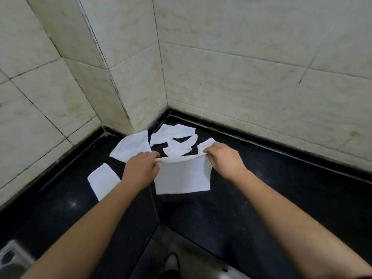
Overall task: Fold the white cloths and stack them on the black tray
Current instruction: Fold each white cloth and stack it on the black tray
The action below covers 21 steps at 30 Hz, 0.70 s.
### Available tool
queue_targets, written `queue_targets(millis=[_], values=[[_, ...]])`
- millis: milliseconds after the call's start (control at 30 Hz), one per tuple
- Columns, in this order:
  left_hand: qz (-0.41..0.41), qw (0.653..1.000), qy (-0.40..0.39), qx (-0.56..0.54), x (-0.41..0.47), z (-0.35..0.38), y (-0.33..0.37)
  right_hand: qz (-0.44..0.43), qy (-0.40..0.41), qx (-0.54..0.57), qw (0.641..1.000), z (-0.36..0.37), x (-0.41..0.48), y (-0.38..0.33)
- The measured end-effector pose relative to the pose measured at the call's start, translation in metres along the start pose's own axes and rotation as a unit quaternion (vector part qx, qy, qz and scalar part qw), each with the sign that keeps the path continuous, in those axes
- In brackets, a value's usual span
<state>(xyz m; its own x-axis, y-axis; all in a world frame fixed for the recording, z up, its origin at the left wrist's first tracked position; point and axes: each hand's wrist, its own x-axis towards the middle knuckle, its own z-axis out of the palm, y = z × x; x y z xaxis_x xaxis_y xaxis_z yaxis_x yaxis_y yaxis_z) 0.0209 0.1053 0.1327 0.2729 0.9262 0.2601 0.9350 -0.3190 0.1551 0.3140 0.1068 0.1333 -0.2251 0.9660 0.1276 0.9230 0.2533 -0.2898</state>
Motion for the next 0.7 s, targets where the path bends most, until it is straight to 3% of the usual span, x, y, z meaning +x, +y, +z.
queue_targets(millis=[167,300,500,600,700], values=[[0.064,0.987,0.145,0.001,0.019,-0.019,-0.027,0.012,0.120,0.012,0.993,-0.002,0.021,-0.021],[0.086,0.984,0.155,0.005,-0.005,0.007,-0.044,-0.010,0.098,0.014,0.995,0.027,0.007,-0.023],[0.081,0.995,-0.051,0.024,-0.093,0.091,-0.052,0.016,-0.134,-0.014,0.991,0.106,-0.054,-0.019],[0.087,0.983,-0.164,-0.004,-0.143,0.125,-0.045,0.007,-0.273,-0.035,0.961,0.139,-0.095,-0.021],[0.060,0.962,-0.259,-0.067,-0.173,0.139,-0.037,0.008,-0.329,-0.035,0.944,0.151,-0.120,-0.017]])
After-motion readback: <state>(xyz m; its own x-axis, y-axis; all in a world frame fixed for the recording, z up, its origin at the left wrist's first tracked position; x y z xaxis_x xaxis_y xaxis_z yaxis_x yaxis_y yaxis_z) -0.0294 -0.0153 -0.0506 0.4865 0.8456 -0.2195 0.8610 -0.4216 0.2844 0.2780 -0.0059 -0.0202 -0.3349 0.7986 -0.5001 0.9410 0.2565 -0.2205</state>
